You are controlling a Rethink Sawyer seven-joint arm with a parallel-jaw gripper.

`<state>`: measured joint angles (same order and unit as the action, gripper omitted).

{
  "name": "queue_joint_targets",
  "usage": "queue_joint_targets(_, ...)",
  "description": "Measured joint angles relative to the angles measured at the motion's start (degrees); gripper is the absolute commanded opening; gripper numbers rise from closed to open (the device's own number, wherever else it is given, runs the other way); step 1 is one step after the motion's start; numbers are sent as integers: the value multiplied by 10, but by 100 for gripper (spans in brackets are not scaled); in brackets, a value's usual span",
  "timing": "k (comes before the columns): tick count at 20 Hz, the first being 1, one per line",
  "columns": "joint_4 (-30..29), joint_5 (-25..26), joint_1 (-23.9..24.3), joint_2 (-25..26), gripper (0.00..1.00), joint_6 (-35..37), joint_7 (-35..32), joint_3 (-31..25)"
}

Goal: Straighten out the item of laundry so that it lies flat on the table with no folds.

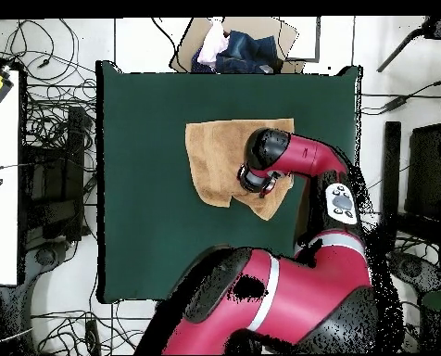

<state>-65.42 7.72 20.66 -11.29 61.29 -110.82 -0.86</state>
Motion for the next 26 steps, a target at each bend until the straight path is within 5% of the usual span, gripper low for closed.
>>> queue_joint_targets(17, 4, 0, 0, 2, 100, 0, 0, 0)
queue_joint_targets(18, 5, 0, -1, 3, 0, -1, 0, 0)
queue_joint_targets(26, 7, 3, -4, 3, 0, -10, 0, 0)
